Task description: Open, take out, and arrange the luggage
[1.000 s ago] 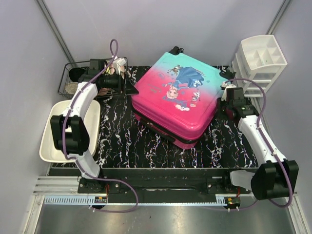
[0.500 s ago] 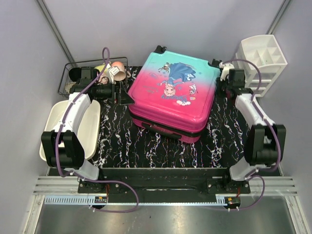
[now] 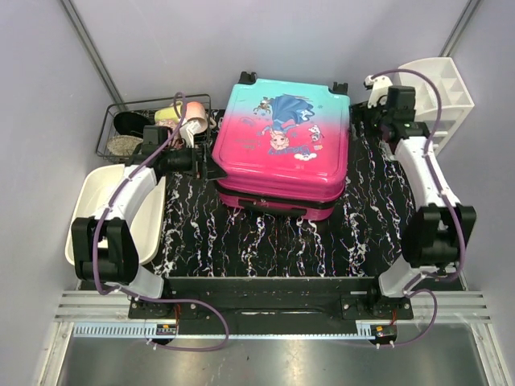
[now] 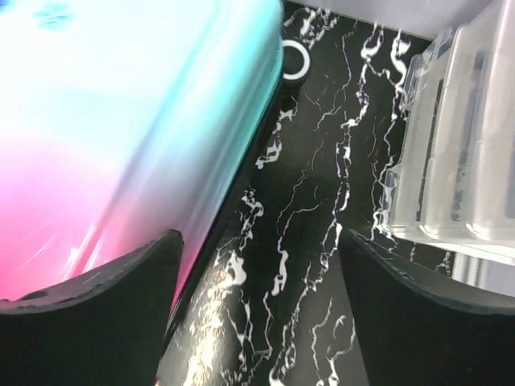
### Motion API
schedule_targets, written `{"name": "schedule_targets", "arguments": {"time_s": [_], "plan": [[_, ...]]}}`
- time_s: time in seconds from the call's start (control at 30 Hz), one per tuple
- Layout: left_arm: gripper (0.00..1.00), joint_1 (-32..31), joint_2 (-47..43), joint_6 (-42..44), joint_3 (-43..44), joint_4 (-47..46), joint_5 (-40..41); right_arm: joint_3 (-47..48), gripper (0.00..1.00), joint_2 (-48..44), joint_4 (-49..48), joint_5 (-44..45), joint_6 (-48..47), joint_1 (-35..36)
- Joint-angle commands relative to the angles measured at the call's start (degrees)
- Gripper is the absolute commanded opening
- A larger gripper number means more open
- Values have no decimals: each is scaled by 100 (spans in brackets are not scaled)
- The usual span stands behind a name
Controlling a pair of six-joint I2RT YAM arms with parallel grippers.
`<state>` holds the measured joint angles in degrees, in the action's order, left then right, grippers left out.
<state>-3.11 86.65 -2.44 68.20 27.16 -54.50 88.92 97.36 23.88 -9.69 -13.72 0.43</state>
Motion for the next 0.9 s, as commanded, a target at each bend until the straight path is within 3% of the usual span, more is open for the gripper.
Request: {"name": "schedule_targets", "arguments": {"time_s": [0.0,0.27,0.33,0.43,0.6,0.67,0.73,0.8,0.87], "plan": [[88,-480,-201,-1030,-439,-1563,43,152,91,-1104,836,-1034,-368,344],[85,-409,-570,-943,-229,-1653,545,-761,92,-2299,1908,-2782,-1045,370],[83,-357,-728,-925,-298,-1608,598,-955,88,-2458,2024,-3150,-1211,484],[85,-357,-1438,-409,-683,-1626,791,-1674,84,-3020,1753,-3074,-1151,852],[89,-531,-3318,752,-1887,-1582,906,-2801,83,-3786,979,-2064,-1248,1776],[88,-1040,-4081,1181,-2608,-1573,1264,-2889,79,-3804,856,-1923,-1108,1838],[79,-1845,-4497,1202,-3274,-1818,1808,-2925,77,-3777,847,-1844,-976,1847],[70,-2463,-4543,799,-3585,-2537,2933,-2986,77,-3803,829,-1730,-905,1847],[70,-3351,-4307,482,-3797,-3264,3810,-3021,78,-3856,820,-1440,-844,1847]]}}
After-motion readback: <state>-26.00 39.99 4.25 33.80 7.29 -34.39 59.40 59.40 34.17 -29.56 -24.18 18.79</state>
